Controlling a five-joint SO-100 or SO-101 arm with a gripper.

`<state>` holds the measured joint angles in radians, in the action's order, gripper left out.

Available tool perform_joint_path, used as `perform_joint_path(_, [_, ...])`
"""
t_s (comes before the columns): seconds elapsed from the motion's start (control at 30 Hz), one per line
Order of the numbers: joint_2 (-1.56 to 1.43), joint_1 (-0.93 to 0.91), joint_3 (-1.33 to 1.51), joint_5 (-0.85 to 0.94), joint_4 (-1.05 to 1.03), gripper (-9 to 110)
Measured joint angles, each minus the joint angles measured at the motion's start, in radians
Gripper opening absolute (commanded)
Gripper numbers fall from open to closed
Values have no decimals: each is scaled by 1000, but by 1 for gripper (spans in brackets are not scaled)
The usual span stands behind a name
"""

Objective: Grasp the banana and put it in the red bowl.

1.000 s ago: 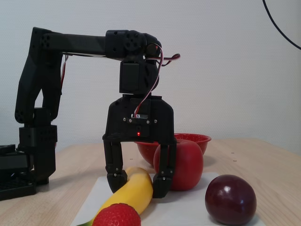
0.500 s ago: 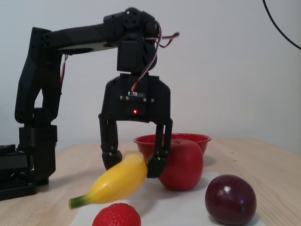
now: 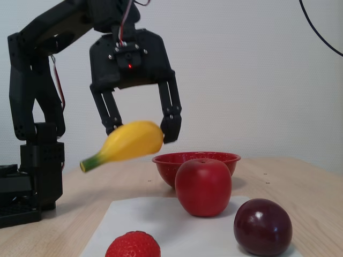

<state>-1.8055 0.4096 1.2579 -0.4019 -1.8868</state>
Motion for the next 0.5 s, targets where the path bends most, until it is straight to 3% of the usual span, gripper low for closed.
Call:
perform_joint_path(0.17, [-44,-46,0,5,0,0])
perform_joint_path(0.5, [-48,-345,-143,141,0,0])
